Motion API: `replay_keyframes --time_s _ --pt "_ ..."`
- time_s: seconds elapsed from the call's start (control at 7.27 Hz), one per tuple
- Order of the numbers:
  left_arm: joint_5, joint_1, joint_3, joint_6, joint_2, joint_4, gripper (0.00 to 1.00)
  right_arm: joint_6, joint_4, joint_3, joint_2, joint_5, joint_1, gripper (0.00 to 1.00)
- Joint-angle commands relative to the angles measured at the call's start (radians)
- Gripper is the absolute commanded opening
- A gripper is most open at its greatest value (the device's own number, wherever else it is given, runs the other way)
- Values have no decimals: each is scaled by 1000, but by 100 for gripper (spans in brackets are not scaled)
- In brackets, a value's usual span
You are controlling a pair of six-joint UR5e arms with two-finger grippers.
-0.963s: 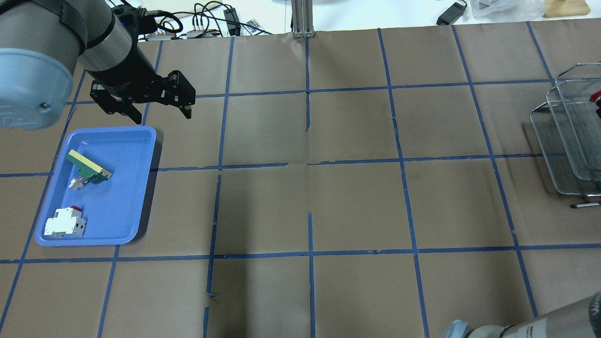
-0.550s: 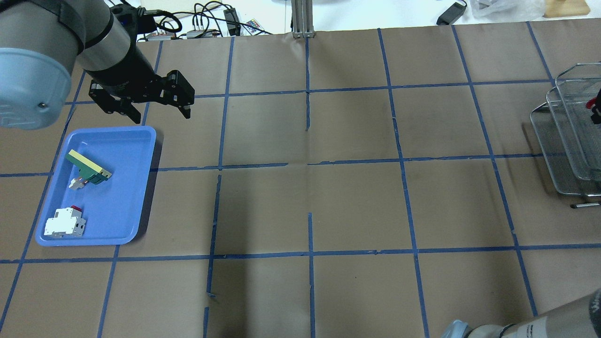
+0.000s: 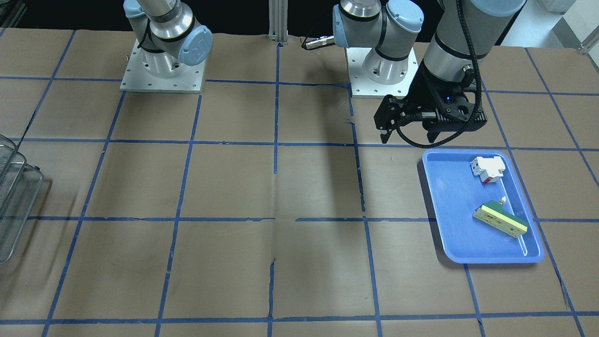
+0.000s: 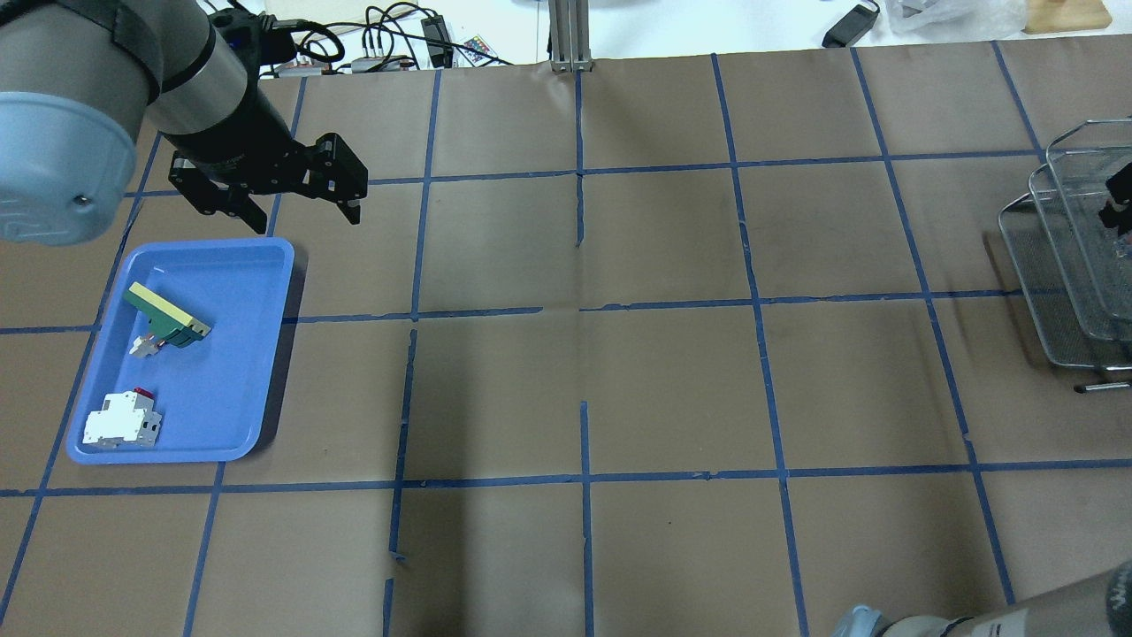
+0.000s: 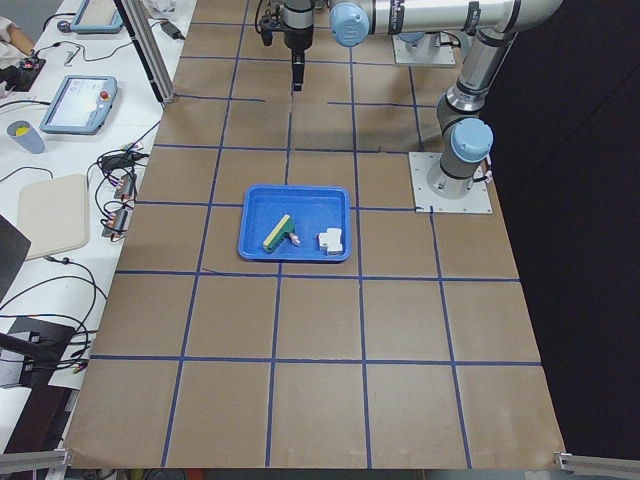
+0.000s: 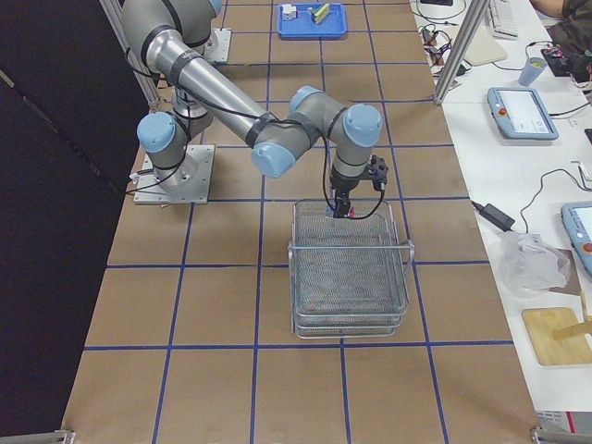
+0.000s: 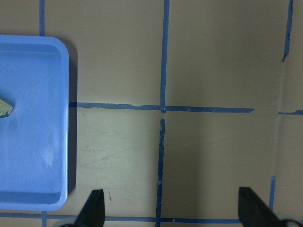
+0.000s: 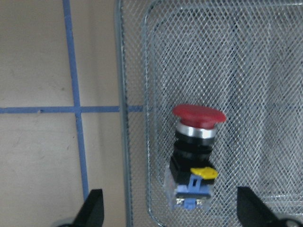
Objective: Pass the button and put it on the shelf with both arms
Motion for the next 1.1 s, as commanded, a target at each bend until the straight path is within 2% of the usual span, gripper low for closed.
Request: replay_keyframes --time_s 0.0,0.28,0.41,0.69,0.83,0.96 --pt "0 1 1 0 0 0 100 151 170 2 -157 1 108 100" --pt "1 3 0 0 -6 9 100 413 262 2 -237 10 331 100" --pt "1 1 0 -2 -5 9 100 572 273 0 -245 7 448 100" --pt "0 -2 -3 0 1 0 100 664 284 8 -282 12 638 100" --pt "-5 -2 -3 -2 1 -1 100 705 287 35 -305 15 700 100" --pt "-9 -3 -3 0 1 -1 100 715 289 71 -357 12 713 100"
